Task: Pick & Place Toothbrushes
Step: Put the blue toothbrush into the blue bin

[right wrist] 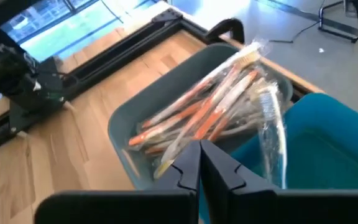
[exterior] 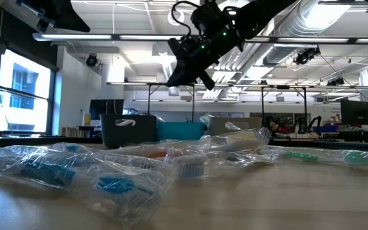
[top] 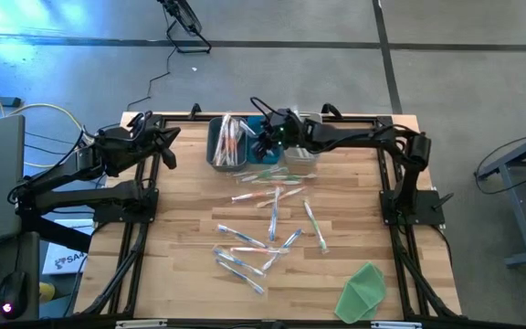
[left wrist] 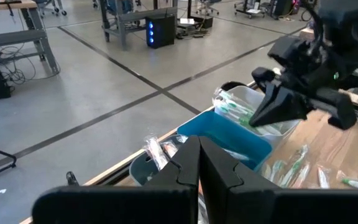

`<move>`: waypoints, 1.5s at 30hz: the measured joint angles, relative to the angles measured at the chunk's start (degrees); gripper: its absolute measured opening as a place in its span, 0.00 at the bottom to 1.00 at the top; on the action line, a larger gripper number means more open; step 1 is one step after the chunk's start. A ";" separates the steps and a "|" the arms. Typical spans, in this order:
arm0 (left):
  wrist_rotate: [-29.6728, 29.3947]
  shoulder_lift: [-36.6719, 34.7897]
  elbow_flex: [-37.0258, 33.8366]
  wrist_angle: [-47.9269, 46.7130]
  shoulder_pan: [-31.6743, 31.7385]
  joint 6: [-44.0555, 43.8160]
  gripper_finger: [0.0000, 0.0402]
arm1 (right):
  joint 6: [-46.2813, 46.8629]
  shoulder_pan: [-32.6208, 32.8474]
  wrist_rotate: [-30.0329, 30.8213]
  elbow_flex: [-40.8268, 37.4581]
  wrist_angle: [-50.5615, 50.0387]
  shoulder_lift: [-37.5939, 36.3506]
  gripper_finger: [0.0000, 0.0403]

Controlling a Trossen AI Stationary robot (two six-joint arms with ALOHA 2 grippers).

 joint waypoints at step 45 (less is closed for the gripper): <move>-0.04 0.00 0.00 -0.04 -0.01 -0.03 0.00 | -15.36 -0.93 4.99 20.04 -19.04 17.29 0.00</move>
